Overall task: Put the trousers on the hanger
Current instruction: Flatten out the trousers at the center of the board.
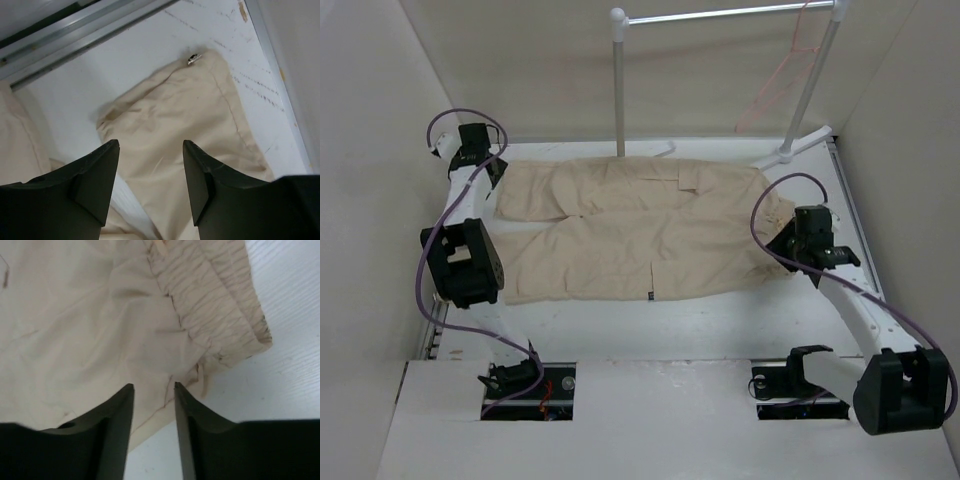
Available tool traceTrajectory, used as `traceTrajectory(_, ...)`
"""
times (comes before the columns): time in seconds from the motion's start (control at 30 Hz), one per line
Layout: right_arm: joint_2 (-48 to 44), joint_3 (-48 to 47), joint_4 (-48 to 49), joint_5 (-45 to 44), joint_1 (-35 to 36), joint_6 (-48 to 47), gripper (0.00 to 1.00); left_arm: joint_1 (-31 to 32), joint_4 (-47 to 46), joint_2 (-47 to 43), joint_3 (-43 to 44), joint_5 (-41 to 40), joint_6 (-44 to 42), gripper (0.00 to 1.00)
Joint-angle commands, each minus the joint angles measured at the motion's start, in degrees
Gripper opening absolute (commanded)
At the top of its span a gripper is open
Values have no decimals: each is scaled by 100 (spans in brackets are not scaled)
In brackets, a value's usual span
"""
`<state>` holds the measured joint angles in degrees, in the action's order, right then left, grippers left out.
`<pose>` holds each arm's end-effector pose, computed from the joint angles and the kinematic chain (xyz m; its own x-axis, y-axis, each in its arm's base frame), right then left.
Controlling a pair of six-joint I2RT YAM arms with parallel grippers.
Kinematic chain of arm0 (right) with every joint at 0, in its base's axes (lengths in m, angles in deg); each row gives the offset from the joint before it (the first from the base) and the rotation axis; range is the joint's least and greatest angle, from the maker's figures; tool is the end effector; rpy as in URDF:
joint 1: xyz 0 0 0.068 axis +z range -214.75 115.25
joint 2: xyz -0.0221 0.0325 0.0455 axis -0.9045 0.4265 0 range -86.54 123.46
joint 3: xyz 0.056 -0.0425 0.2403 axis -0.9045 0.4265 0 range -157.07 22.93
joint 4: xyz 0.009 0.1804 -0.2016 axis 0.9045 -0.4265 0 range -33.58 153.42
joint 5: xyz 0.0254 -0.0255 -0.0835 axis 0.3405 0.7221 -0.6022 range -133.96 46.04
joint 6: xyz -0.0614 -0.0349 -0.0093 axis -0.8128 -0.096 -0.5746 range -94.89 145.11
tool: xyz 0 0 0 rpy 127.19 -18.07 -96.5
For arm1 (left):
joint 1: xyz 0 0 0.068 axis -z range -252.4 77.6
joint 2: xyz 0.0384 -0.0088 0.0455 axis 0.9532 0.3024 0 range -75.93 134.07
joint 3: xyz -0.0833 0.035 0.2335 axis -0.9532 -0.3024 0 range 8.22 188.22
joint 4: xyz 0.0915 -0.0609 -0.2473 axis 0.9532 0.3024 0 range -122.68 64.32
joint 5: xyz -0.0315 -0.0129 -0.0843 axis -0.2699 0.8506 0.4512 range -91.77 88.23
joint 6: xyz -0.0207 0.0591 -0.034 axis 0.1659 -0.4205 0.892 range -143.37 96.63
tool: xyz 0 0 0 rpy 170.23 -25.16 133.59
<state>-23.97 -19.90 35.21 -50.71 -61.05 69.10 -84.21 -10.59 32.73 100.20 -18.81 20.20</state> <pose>0.2576 0.0098 0.1994 -0.5232 0.6573 -0.5424 0.5251 0.7499 0.4024 0.4464 0.1109 0.2446 -0.1549 -0.7058 -0.6913 -0.7262 0.5558 -0.4047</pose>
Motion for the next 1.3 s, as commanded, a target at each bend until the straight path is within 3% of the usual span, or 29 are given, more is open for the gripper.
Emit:
traceTrajectory(0.0,-113,449,-98,59,117,162,40,-168,-214,-241,-391,217,-95,51)
traceTrajectory(0.1,-139,583,-62,208,-31,216,42,-168,-91,154,-313,622,-112,51)
traceTrajectory(0.2,-236,530,-123,165,-269,172,59,-151,58,593,-164,702,-86,51)
traceTrajectory(0.33,-149,556,-194,235,-576,119,62,-63,103,1068,29,641,-77,47)
traceTrajectory(0.43,149,653,16,331,-805,128,59,-115,190,1438,232,456,-42,39)
traceTrajectory(0.53,632,609,350,428,-1191,119,56,-273,252,1649,346,421,46,21)
traceTrajectory(0.63,1142,478,754,446,-1412,171,49,-414,200,1536,215,272,107,8)
traceTrajectory(0.77,1654,424,957,507,-1508,399,12,-589,217,1088,-180,-220,230,4)
traceTrajectory(0.87,1102,740,888,490,-1666,593,4,-704,243,745,-444,-615,257,4)
traceTrajectory(1.03,-286,1136,28,577,-2308,585,0,-695,252,323,-664,-967,240,9)
traceTrajectory(1.17,-1551,1338,-816,517,-2519,751,0,-695,261,42,-743,-1161,152,22)
traceTrajectory(1.2,-1798,1286,-905,455,-2511,813,2,-695,209,-2,-761,-1118,134,29)
traceTrajectory(1.27,-1897,1111,-1002,455,-2511,778,24,-704,182,-47,-752,-855,90,38)
